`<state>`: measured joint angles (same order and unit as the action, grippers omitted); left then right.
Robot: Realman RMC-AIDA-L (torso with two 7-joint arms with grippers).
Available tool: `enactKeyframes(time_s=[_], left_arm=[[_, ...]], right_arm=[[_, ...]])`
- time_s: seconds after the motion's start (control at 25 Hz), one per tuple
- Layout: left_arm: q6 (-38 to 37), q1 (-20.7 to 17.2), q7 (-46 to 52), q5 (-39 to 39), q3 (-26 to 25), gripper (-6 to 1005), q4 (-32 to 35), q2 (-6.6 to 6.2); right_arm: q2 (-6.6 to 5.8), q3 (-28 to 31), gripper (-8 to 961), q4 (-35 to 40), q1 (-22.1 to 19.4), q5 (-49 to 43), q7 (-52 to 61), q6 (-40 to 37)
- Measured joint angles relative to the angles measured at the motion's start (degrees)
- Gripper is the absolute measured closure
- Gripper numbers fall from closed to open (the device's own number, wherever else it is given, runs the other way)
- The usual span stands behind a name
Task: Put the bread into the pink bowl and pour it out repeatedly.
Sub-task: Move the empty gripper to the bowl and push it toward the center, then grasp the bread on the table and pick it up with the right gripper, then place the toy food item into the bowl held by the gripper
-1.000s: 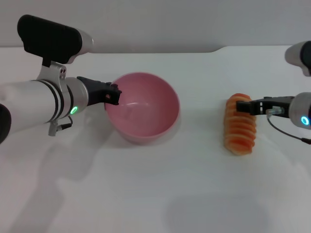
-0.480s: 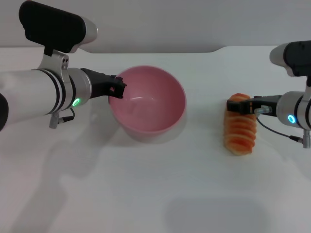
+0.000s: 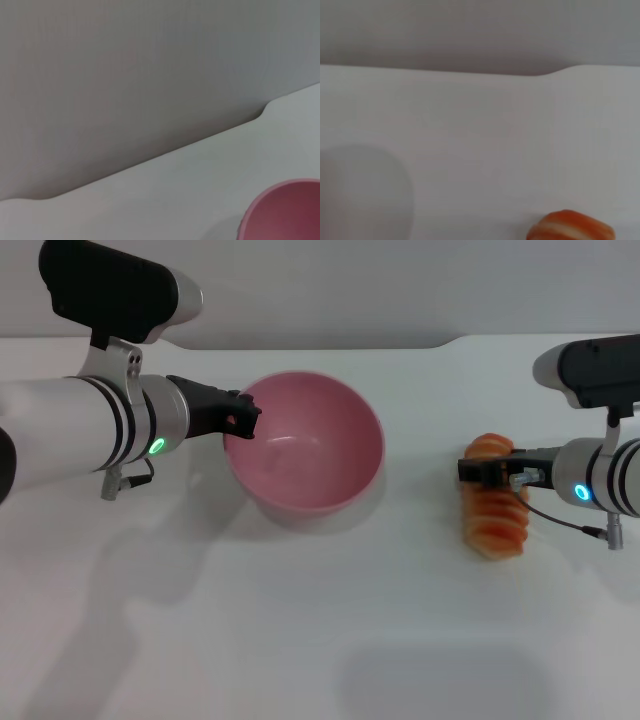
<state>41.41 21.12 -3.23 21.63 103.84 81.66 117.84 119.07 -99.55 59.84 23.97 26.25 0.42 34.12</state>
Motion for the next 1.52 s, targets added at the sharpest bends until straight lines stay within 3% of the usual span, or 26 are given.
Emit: enactKeyframes(time_s=[0.44,0.56,0.8,1.0,1.36,1.52], left_arm=[[-0.31,0.01,-0.03,-0.34,-0.09,948,0.16,0.02],[-0.37,0.34,-0.13,-0.39,-0.32,947,-0.52,-0.04],[-0.71,0.97,-1.31,-0.30,-0.65,947,-2.85,0.19],[-1.89,1.86,-1.21,0.24,0.10,947,-4.35,0.27],[-2.67,4.74,-0.78,2.43,3.48,946,-3.93,0.55],[-2.71,5.20,-0.77,2.68,3.63,946,-3.63,0.54]], right_arm=[[-0.31,-0.94,278,2.27,-0.04,-0.85,-1.96,2.68],[-0.33,-0.01,314,8.89,-2.56,-2.94,-1.89,5.14],[-0.16,3.12,390,29.32,-7.84,-8.65,-1.66,14.08],[-0.11,2.40,446,38.50,-8.59,-8.79,-1.29,16.30],[-0.07,-2.94,522,39.49,-3.52,-8.44,1.56,14.62],[-0.07,-5.88,546,38.18,-3.17,-7.43,2.12,11.55]])
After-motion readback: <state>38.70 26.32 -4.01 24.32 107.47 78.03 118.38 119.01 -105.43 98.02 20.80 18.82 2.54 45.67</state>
